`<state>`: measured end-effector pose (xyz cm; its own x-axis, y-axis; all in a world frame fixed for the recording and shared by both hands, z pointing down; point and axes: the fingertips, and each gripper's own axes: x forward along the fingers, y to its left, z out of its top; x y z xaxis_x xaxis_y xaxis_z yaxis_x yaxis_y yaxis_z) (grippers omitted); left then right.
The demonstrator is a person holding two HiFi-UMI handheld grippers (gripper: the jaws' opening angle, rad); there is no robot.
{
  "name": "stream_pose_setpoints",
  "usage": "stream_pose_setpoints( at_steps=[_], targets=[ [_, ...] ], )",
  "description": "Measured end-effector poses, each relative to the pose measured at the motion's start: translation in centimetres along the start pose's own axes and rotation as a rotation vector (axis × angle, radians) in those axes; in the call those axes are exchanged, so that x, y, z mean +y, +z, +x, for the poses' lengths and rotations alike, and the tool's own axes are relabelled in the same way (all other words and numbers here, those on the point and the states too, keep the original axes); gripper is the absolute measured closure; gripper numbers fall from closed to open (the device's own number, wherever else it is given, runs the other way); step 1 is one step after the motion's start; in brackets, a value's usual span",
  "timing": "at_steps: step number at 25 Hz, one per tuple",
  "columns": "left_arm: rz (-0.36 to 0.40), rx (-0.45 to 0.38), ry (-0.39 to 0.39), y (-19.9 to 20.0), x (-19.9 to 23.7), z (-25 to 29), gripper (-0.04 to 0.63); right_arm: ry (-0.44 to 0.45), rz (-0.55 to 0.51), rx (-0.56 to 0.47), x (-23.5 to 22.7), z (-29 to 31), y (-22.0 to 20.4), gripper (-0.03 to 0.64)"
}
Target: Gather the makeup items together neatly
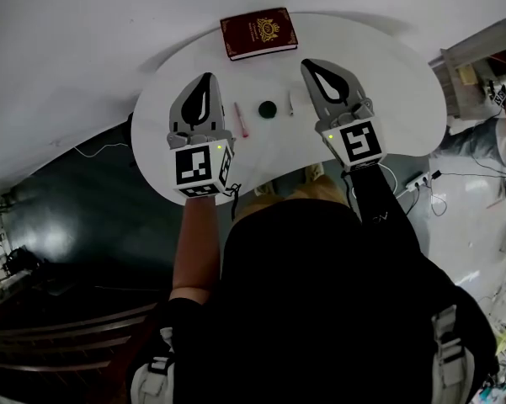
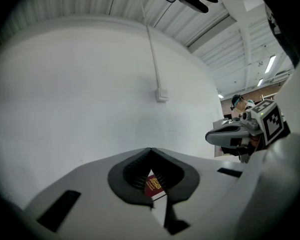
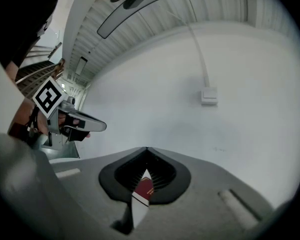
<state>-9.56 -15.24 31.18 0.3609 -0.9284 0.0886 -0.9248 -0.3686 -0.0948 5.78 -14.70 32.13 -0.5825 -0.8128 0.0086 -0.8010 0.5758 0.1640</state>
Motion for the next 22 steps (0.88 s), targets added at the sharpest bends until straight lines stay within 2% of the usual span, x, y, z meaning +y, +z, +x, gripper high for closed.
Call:
stream_pose_setpoints(
  at_steps=[3,7,15,17,20,22],
  targets=[
    [0.015,0.005,0.002,-0.1,-0.2,0.2,0.586,0.032,-0.013,0.004,0.7,0.0,0.0,0.612],
    [0.012,0.017,-0.009,-0.5,-0.8,0.2,0.586,0.053,-0.022,-0.059,1.1,-0.2,0.9,0.612],
    [0.029,0.022,0.003,-0.6,-0.8,0.4,0.586,0.049,-0.050,-0.107,0.4,-0.3,1.8,0.612],
    [0.028,0.017,0.008,-0.5,-0.8,0.4,0.586,0.039,-0.051,-0.087,0.2,-0.3,1.4,0.612],
    [0.032,0.017,0.005,-0.6,-0.9,0.5,0.586,0.010,-0.018,0.001,-0.2,-0.5,-0.1,0.612],
    [0.033,0.020,0.002,-0.7,-0.9,0.6,0.586,0.009,-0.014,0.007,-0.2,-0.3,-0.3,0.612]
  ],
)
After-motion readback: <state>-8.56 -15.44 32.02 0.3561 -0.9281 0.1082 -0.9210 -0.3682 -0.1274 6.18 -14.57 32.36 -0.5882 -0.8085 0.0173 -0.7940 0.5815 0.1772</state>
